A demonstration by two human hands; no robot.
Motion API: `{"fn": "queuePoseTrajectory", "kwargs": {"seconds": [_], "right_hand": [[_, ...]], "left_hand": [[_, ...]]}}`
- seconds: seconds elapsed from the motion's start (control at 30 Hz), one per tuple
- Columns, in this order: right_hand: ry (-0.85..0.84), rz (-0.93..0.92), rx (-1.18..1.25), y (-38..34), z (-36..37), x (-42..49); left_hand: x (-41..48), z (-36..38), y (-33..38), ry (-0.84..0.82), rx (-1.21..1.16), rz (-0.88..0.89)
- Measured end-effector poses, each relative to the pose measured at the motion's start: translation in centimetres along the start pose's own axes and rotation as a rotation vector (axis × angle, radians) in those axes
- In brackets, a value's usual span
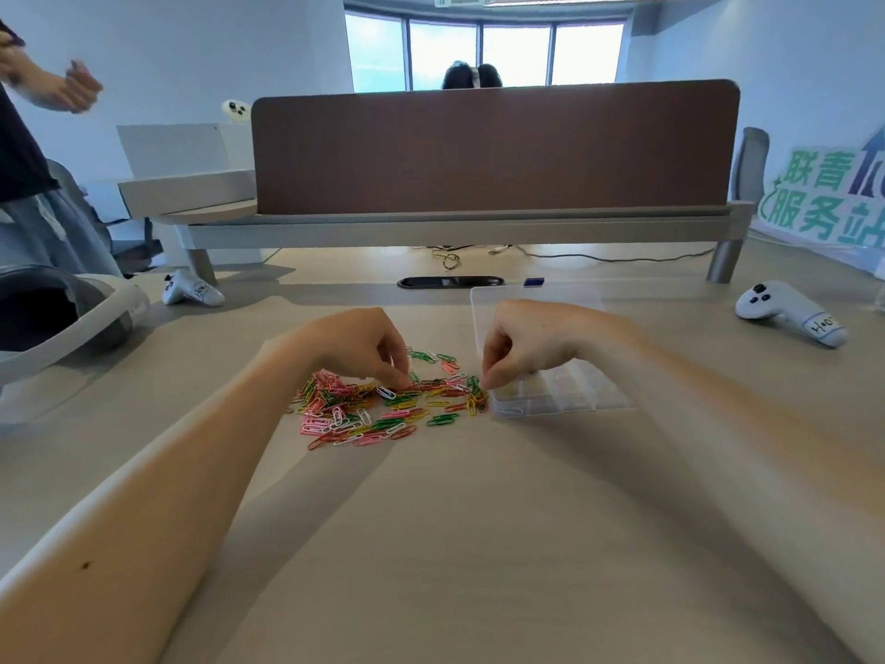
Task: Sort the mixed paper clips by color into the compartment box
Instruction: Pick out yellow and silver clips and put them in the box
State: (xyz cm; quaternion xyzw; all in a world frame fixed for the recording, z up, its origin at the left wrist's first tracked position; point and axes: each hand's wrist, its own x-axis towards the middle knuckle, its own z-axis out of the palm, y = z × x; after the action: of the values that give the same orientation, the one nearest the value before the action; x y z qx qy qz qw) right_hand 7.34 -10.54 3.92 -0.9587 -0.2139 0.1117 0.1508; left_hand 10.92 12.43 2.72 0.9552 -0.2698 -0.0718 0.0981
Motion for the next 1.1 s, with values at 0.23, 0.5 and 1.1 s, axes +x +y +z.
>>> {"fn": "queuePoseTrajectory", "kwargs": {"seconds": [0.23, 0.5, 1.1], "right_hand": [[0.100, -0.034, -0.023, -2.4, 1.2, 0.8], [0.127, -0.005, -0.146, -4.2, 3.9, 2.3], [0.126, 0.015, -0.138, -4.5, 4.1, 2.1]], "left_hand": [[-1.0, 0.3, -0.8, 0.049, 0.025, -0.010], [-0.9, 1.8, -0.3, 0.102, 0.028, 0.038], [-0.9, 2.0, -0.2, 0.232, -0.024, 0.076]]}}
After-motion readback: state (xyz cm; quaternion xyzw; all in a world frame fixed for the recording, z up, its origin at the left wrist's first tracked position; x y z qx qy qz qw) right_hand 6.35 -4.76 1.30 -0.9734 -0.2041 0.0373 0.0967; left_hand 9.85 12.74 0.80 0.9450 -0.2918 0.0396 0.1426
